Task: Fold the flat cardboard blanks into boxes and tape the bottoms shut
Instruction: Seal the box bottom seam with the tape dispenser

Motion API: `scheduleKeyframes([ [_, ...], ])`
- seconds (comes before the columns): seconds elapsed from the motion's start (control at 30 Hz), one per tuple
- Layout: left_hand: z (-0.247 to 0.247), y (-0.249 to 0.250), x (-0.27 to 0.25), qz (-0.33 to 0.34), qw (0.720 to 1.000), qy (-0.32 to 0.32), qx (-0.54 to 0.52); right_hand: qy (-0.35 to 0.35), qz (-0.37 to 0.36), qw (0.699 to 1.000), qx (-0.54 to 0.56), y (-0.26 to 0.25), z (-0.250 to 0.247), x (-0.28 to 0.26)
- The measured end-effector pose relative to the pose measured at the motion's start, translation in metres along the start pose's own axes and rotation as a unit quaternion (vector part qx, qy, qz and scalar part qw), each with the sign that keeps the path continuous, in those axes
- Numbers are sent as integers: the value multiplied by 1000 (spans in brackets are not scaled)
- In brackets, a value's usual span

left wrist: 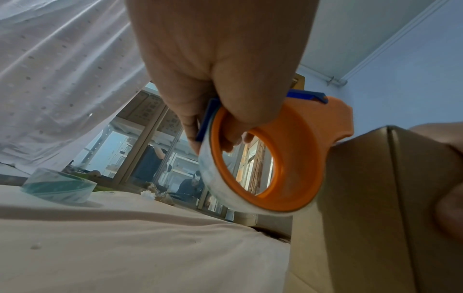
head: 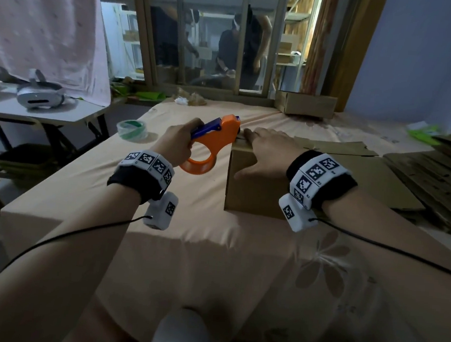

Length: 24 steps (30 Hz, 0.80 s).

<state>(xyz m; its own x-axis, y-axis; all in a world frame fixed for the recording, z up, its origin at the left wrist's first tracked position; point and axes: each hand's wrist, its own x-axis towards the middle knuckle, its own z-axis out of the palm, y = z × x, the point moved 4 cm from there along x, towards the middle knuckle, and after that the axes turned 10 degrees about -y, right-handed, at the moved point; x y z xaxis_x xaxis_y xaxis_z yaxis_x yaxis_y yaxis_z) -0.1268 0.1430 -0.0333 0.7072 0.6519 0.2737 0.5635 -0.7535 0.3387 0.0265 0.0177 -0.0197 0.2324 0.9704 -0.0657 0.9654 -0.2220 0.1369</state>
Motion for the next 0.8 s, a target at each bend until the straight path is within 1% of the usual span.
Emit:
scheduleKeyframes([
  [0.17,-10,-5,2,10,1000,7,-15,-4,3,1000,12,1,0,-1],
  [0.27,-6,-8,2,7,1000,7,-9,-3,4,1000,17,3,-1,-1],
  [0.4,1,-24,-1,-8,1000,1,0,-8,1,1000,28,5,1,0],
  [0.53,5,-30,-3,-2,1000,4,9,-13,-1,999,29,6,1,0],
  [0.8,7,-37,-1,6,1000,-12,15,-11,-5,999,33,6,2,1],
])
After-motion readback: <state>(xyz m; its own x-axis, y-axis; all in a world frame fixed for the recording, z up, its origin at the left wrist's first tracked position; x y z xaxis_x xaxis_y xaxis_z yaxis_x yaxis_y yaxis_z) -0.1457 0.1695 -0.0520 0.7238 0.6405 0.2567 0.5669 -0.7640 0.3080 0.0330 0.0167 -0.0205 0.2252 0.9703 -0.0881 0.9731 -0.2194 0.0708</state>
